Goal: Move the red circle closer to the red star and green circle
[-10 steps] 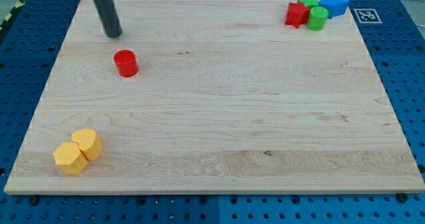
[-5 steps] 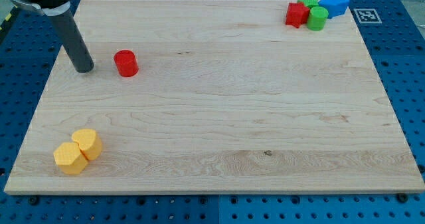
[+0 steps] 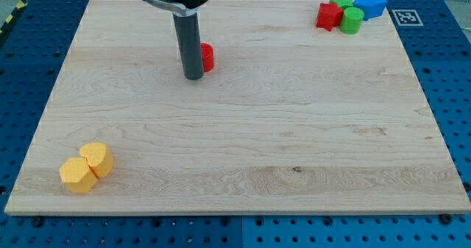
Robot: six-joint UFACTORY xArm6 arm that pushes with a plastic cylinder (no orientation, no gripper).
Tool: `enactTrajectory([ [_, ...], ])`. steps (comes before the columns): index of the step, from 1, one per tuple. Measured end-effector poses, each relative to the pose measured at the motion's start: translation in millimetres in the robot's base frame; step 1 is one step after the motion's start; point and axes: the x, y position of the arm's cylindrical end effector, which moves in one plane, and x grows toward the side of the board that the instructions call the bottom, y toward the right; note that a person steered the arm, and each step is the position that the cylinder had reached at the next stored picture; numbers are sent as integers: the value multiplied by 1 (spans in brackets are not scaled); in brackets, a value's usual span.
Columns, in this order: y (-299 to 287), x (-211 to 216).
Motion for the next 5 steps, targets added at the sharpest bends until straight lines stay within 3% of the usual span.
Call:
enactTrajectory([
  [3, 13, -64],
  [5, 29, -80],
])
